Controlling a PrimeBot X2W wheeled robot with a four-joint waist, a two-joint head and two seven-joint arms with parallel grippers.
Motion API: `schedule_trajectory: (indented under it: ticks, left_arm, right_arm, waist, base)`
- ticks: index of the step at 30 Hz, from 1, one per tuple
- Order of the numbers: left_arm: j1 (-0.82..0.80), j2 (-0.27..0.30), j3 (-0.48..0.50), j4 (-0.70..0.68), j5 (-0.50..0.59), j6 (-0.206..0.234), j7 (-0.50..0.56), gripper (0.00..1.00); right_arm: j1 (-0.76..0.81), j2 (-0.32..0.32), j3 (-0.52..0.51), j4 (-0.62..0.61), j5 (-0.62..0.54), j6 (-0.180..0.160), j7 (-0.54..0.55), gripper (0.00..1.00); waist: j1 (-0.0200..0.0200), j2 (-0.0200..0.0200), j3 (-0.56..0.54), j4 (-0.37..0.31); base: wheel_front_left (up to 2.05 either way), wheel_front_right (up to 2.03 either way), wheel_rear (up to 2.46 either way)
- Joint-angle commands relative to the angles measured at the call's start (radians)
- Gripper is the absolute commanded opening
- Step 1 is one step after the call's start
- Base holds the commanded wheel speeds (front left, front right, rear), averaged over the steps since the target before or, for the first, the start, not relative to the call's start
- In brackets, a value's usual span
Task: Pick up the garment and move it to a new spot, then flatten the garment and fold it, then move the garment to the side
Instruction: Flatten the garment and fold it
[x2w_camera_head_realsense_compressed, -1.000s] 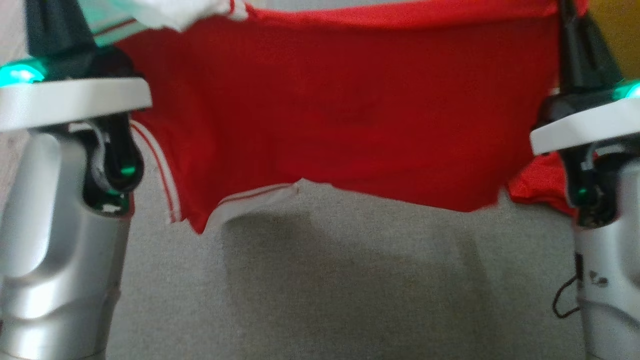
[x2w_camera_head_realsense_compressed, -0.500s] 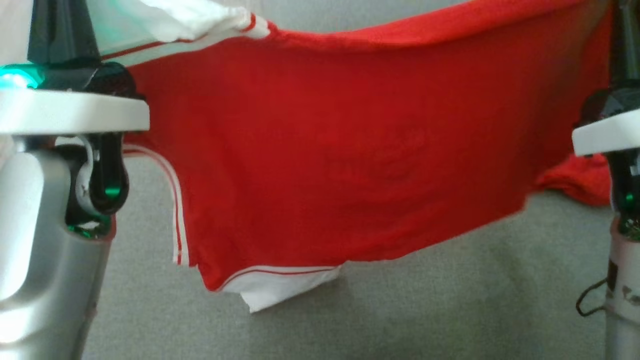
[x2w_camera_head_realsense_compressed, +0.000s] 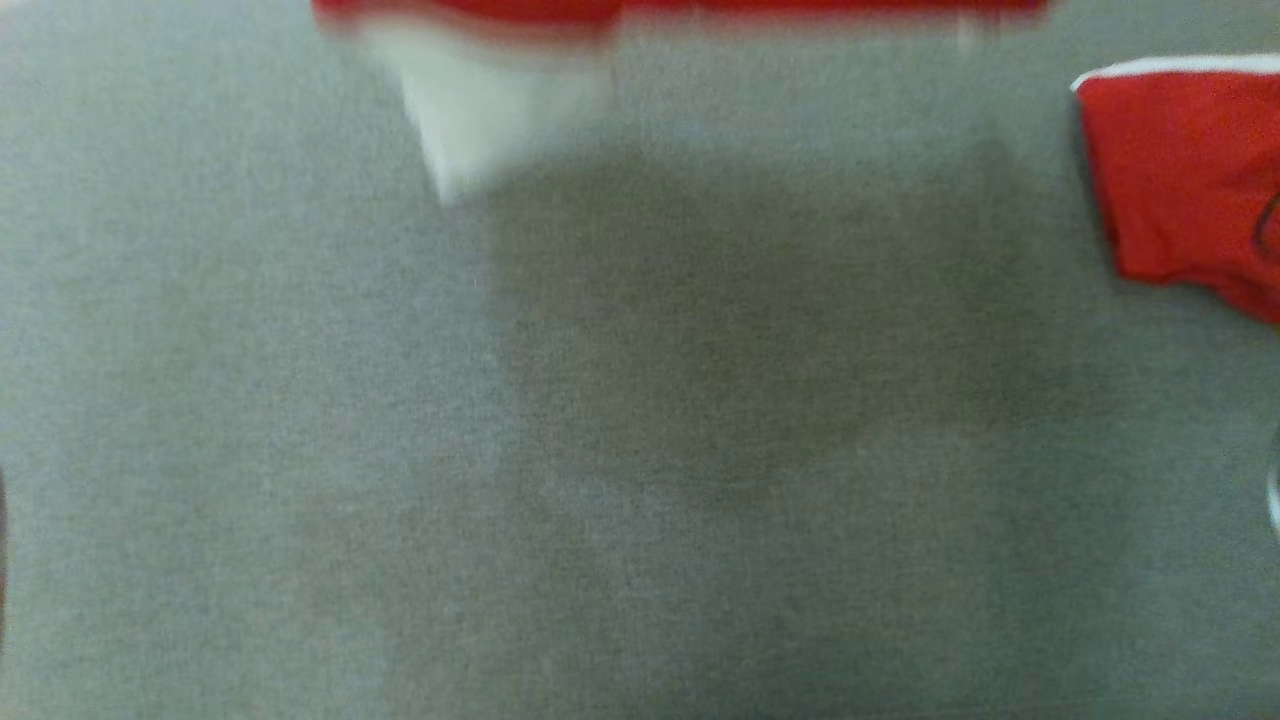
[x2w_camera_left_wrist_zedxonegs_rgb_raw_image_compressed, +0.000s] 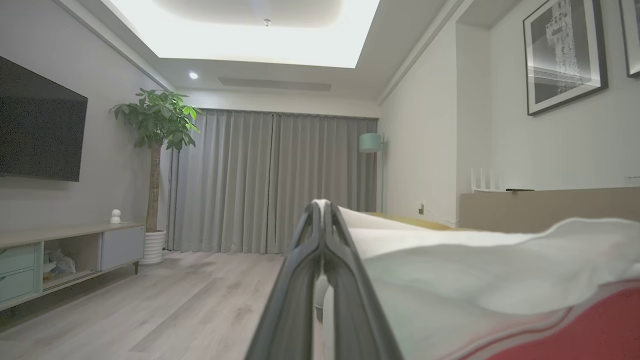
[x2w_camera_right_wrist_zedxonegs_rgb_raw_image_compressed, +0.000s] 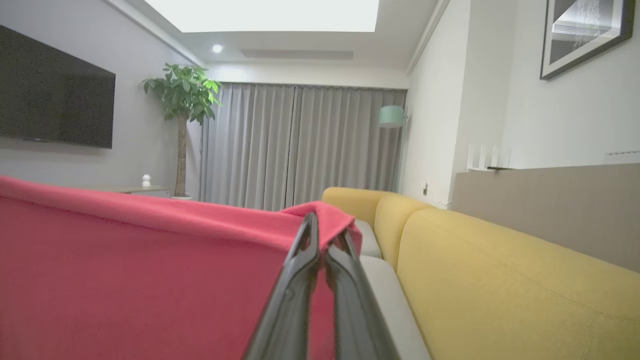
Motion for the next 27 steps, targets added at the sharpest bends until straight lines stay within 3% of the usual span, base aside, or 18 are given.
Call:
schedule_trajectory:
  ticks: [1, 2, 5, 12, 20, 27]
  left_arm:
    - [-0.085, 0.044, 0.032, 0.015, 0.015, -0.003, -0.034, 0.0]
    - [-0.147, 0.038, 0.025, 0.089, 0.03, -0.017, -0.081, 0.0]
    - [-0.179, 0.02, 0.015, 0.181, 0.035, -0.046, -0.126, 0.0]
    - [-0.102, -0.017, -0.016, 0.289, 0.052, -0.101, -0.167, 0.0]
    - [0.176, -0.03, -0.032, 0.266, 0.108, -0.129, -0.173, 0.0]
    - [0.432, -0.006, -0.073, 0.233, 0.115, -0.16, -0.173, 0.0]
  right_arm:
    - [-0.061, 0.011, -0.017, 0.03, -0.019, -0.001, -0.048, 0.0]
    - [-0.121, 0.034, -0.055, 0.136, -0.045, -0.001, -0.124, 0.0]
    - [-0.144, 0.069, -0.074, 0.272, -0.093, -0.001, -0.213, 0.0]
    - [-0.096, 0.077, 0.0, 0.464, -0.117, -0.001, -0.268, 0.0]
    - [0.037, 0.027, 0.218, 0.623, -0.03, -0.001, -0.227, 0.0]
    - [0.194, -0.059, 0.473, 0.604, 0.138, -0.001, -0.118, 0.0]
  waist:
    - [-0.0005, 0.0001, 0.054, 0.006]
    - [-0.0005, 0.0001, 0.063, 0.007]
    - [-0.0005, 0.0001, 0.064, 0.014]
    - [-0.0005, 0.0001, 0.064, 0.037]
    - [-0.0005, 0.0001, 0.006, 0.063]
    - [-0.0005, 0.0001, -0.119, 0.072]
  base:
    - [0.0, 0.0, 0.0]
    - [0.0, 0.0, 0.0]
    - [0.0, 0.0, 0.0]
    - [0.0, 0.0, 0.0]
    - [0.0, 0.0, 0.0]
    - [0.0, 0.0, 0.0]
